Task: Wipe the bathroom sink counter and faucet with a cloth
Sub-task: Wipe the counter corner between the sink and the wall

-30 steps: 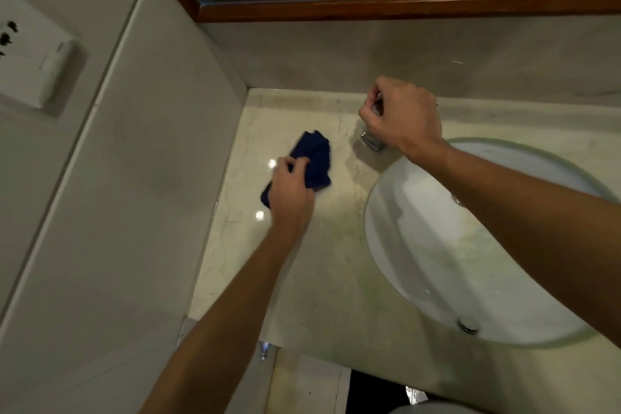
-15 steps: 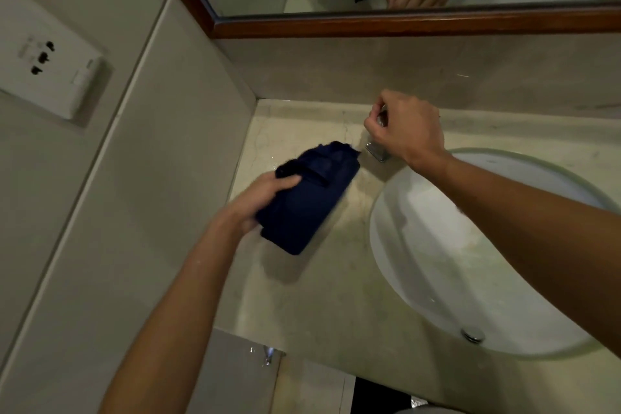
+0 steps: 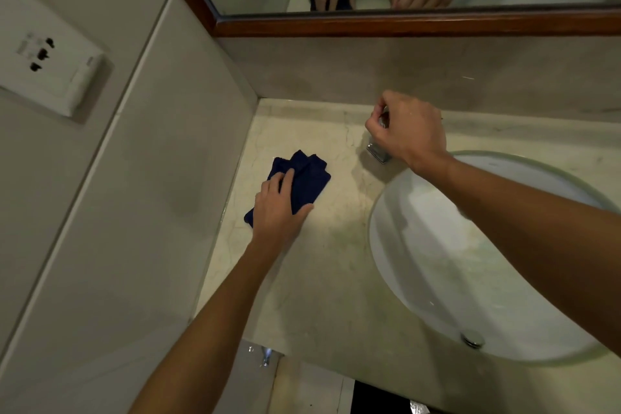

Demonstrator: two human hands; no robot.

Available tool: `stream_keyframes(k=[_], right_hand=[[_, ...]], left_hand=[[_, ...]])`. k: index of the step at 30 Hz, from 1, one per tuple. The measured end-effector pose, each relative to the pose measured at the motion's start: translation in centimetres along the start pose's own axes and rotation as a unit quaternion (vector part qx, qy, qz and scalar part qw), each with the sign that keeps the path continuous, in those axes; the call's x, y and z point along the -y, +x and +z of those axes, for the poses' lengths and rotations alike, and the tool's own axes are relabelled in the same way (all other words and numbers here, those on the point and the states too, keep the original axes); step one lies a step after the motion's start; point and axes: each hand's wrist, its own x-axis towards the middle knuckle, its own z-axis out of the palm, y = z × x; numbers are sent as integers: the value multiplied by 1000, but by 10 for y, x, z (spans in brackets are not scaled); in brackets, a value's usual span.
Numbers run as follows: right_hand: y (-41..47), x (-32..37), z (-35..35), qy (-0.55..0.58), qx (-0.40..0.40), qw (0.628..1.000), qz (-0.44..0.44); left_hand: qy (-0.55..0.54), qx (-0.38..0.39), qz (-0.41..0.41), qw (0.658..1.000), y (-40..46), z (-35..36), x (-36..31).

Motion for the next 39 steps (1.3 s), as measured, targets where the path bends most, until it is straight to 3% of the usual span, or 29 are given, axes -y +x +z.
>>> stream_keyframes(k=[4, 8, 10, 15, 20, 24, 27, 30, 33, 36, 39], right_hand=[[1, -1, 1, -1, -6, 1000, -3], [1, -2, 1, 3, -9, 1000, -2], [1, -2, 2, 3, -6, 1000, -3], [1, -3, 2, 4, -6, 1000, -1], [1, -2, 1, 6, -5, 1000, 1], [0, -2, 0, 10, -2, 1000, 2], [0, -1, -1, 3, 3, 1000, 7], [-1, 0, -3, 2, 6, 1000, 10], [-1, 1, -3, 6, 10, 1000, 11], [0, 1, -2, 2, 11, 1000, 14], [1, 0, -1, 4, 18, 1000, 18]], left_hand=[[-180, -25, -28, 983, 3, -17, 8], [-25, -112, 9, 993, -16, -2, 3], [38, -75, 45, 995, -21, 6, 2], [96, 17, 36, 995, 8, -17, 5], [-47, 74, -96, 992, 48, -49, 23], [-111, 152, -88, 978, 61, -69, 37], [-140, 168, -82, 972, 70, -89, 41], [-150, 116, -62, 980, 88, -120, 37], [-128, -17, 2, 992, 113, -145, 30], [-119, -154, 59, 979, 130, -135, 19], [-81, -141, 155, 974, 144, -80, 18]])
